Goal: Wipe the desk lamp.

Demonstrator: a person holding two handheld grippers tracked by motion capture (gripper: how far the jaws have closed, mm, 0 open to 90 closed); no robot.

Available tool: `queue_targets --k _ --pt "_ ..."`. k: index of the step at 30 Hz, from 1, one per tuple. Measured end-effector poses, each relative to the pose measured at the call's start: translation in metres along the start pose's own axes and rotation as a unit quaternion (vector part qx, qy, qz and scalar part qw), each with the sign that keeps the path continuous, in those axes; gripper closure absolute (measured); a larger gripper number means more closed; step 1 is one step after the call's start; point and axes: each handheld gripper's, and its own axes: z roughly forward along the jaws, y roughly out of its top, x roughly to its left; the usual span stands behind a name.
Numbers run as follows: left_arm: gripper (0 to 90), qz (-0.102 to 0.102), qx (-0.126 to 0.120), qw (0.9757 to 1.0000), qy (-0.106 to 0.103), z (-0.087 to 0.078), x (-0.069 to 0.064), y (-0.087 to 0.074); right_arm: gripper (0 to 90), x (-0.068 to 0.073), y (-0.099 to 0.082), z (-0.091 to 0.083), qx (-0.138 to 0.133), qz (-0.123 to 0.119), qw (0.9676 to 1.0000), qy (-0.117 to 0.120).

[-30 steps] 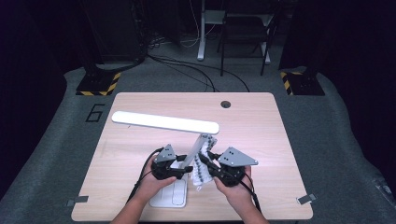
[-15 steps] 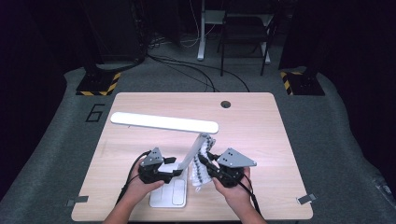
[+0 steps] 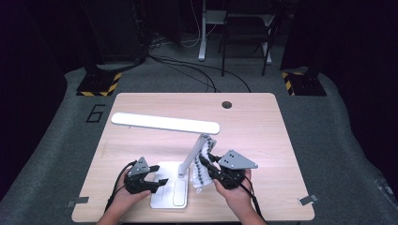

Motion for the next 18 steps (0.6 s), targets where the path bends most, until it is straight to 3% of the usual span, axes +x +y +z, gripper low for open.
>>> queue_targets --k 4,9,15,18 --pt "30.9 -0.012 -0.004 0.9999 -0.004 -0.002 -0.004 -0.005 76.3 0.001 0.000 0.001 0.000 0.000 1.0000 -0.004" --pt "28.7 -0.004 0.014 0.9999 -0.006 -0.003 -0.006 -0.013 76.1 0.004 -0.002 0.001 0.000 -0.001 1.0000 -0.006" --pt "23.7 -0.020 0.012 0.9996 -0.018 -0.003 -0.003 -0.017 76.0 0.005 -0.005 0.004 0.001 0.003 1.0000 -0.004" --pt "20.2 -0.021 0.013 0.9996 -0.013 0.001 -0.004 -0.018 75.8 0.005 -0.006 0.005 -0.001 0.005 1.0000 -0.002"
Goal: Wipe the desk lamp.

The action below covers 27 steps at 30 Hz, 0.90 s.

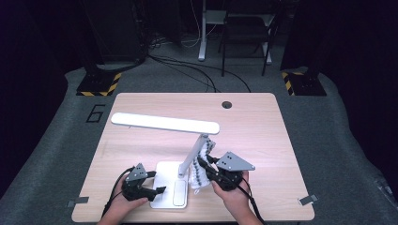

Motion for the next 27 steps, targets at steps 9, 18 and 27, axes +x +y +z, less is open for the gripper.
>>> queue_targets --k 9,18,27 --pt "18.7 -0.014 -0.003 0.9999 -0.006 0.000 0.002 -0.001 75.8 0.004 -0.011 0.008 0.013 -0.003 0.9998 0.012" --pt "19.4 -0.009 -0.005 0.9999 0.004 0.000 0.000 -0.002 75.8 0.010 -0.029 0.024 0.041 0.002 0.9989 0.024" --pt "19.8 -0.011 -0.007 0.9999 0.008 0.000 -0.001 -0.002 75.8 0.012 -0.047 0.043 0.078 -0.007 0.9964 0.033"
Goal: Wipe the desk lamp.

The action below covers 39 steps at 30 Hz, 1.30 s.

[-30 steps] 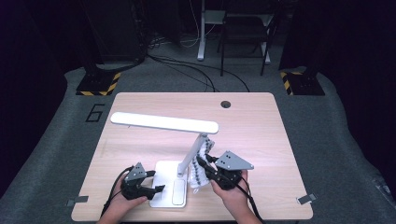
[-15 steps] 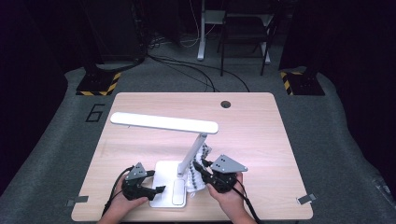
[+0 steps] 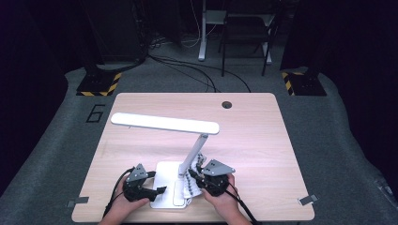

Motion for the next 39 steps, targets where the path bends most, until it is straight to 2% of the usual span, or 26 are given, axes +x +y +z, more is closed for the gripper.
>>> queue_targets --k 9,10,13,15,19,27,33,39 --pt "19.4 0.000 0.003 1.0000 0.000 0.001 0.000 0.001 75.5 -0.003 0.000 0.007 0.001 0.018 0.9998 -0.007" --pt "19.2 -0.006 -0.002 1.0000 0.003 0.002 -0.001 0.001 75.5 -0.004 0.000 0.007 0.003 0.013 0.9999 -0.006" --pt "19.1 -0.001 0.002 1.0000 0.004 0.002 -0.001 0.002 75.5 -0.004 0.001 0.007 0.006 0.020 0.9997 -0.010" --pt "19.1 -0.007 0.000 1.0000 0.004 0.003 -0.001 0.002 75.5 -0.005 0.001 0.008 0.005 0.019 0.9997 -0.011" --pt "19.0 -0.005 0.001 1.0000 0.008 0.006 0.000 0.005 75.5 -0.008 0.002 0.009 0.005 0.022 0.9996 -0.015" --pt "19.0 -0.013 -0.001 0.9998 0.016 0.011 0.000 0.009 75.6 -0.016 0.005 0.012 0.009 0.017 0.9996 -0.022" --pt "19.3 -0.018 0.000 0.9997 0.017 0.011 -0.001 0.008 76.2 -0.010 -0.007 0.010 0.032 0.011 0.9993 -0.016" --pt "19.3 -0.020 -0.006 0.9995 0.023 0.012 -0.001 0.008 76.4 -0.006 -0.016 0.011 0.056 0.029 0.9980 -0.006"
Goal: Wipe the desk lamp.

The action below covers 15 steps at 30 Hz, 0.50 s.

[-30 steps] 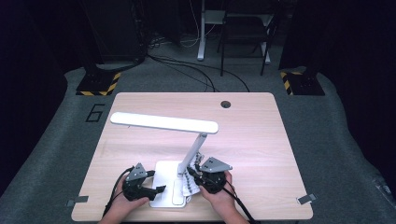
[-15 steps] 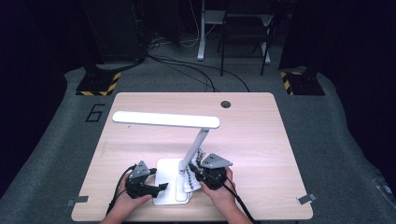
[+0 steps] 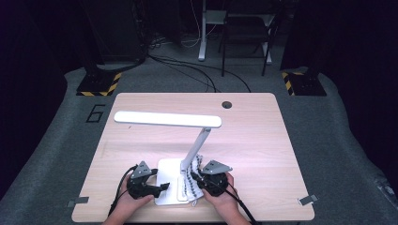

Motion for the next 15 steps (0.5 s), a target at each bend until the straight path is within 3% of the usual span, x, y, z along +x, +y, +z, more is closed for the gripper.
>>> queue_targets --k 4,9,15 --pt "19.6 -0.001 -0.001 1.0000 0.005 0.000 -0.001 0.000 76.6 0.001 -0.004 0.005 0.029 0.012 0.9995 0.004" --pt "19.6 -0.001 -0.001 1.0000 0.006 0.000 -0.001 0.000 77.0 0.005 -0.013 0.015 0.069 0.010 0.9975 0.008" --pt "19.8 -0.002 -0.001 1.0000 0.007 0.000 -0.001 0.000 77.0 0.008 -0.017 0.013 0.078 -0.005 0.9969 0.007"
